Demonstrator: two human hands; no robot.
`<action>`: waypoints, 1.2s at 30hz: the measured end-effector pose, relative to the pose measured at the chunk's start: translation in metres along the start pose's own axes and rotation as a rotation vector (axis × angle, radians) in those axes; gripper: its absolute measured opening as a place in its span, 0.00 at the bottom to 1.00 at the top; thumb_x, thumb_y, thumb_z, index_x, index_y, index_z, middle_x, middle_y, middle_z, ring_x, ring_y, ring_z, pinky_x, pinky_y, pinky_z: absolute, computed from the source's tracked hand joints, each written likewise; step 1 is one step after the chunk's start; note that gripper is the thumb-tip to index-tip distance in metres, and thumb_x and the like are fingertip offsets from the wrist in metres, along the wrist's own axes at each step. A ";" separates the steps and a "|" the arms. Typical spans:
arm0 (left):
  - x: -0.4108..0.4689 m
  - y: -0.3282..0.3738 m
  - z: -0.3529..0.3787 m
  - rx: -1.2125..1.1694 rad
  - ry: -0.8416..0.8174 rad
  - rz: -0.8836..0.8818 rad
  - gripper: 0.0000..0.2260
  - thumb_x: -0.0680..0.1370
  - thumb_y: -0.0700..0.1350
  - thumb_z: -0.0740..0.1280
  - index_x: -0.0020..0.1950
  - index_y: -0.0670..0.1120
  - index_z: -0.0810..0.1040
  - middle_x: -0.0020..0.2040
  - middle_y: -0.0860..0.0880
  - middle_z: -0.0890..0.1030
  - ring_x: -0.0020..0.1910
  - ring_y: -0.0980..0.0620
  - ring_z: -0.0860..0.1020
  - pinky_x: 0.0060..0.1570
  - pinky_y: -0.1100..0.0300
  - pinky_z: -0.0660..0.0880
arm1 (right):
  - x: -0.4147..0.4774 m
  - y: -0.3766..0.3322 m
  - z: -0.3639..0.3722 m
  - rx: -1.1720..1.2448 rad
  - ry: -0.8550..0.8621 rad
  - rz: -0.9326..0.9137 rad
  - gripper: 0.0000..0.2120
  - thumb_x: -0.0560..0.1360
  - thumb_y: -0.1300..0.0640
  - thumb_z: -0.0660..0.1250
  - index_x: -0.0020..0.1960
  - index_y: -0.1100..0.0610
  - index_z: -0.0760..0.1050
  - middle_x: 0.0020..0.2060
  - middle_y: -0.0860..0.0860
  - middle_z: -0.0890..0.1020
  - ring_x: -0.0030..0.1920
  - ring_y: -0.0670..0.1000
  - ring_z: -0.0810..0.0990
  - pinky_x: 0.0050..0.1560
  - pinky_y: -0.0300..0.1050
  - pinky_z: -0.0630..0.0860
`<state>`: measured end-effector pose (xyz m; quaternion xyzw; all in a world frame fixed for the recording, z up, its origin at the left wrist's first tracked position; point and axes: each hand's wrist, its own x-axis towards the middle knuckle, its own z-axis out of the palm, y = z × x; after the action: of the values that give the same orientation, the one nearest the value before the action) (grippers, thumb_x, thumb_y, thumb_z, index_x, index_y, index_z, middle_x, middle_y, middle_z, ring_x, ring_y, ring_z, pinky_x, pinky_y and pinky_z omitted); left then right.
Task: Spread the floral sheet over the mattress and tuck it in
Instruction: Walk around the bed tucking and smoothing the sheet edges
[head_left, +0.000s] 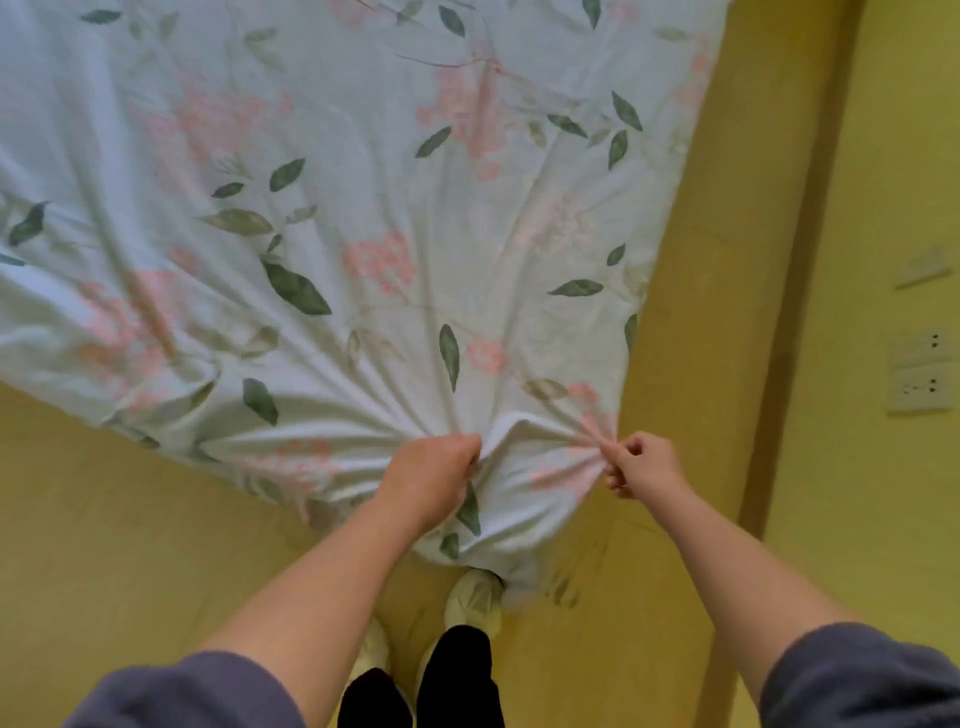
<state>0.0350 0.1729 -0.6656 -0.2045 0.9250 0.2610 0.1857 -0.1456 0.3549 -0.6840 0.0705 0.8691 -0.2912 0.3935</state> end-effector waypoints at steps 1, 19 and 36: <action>-0.002 0.007 -0.002 -0.023 0.001 0.042 0.06 0.80 0.46 0.58 0.46 0.47 0.70 0.45 0.46 0.78 0.43 0.42 0.77 0.37 0.54 0.67 | -0.001 0.003 -0.008 -0.007 0.017 -0.002 0.14 0.78 0.59 0.66 0.36 0.59 0.68 0.28 0.56 0.76 0.26 0.52 0.73 0.28 0.44 0.74; 0.045 0.072 -0.010 0.082 -0.039 -0.138 0.11 0.78 0.51 0.59 0.56 0.46 0.67 0.53 0.47 0.74 0.52 0.45 0.75 0.42 0.54 0.70 | 0.064 -0.064 -0.036 0.041 -0.035 0.188 0.27 0.81 0.47 0.56 0.75 0.57 0.56 0.71 0.57 0.65 0.67 0.61 0.70 0.60 0.61 0.74; 0.185 0.145 -0.040 -0.147 0.093 -0.249 0.06 0.80 0.46 0.56 0.42 0.48 0.64 0.39 0.48 0.74 0.37 0.43 0.74 0.32 0.54 0.67 | 0.168 -0.144 -0.119 -0.437 0.155 -0.346 0.10 0.78 0.58 0.56 0.38 0.57 0.67 0.31 0.51 0.72 0.30 0.50 0.67 0.29 0.42 0.61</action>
<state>-0.1998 0.2114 -0.6582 -0.3424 0.8786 0.2931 0.1579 -0.3871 0.2854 -0.6793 -0.1432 0.9379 -0.1536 0.2760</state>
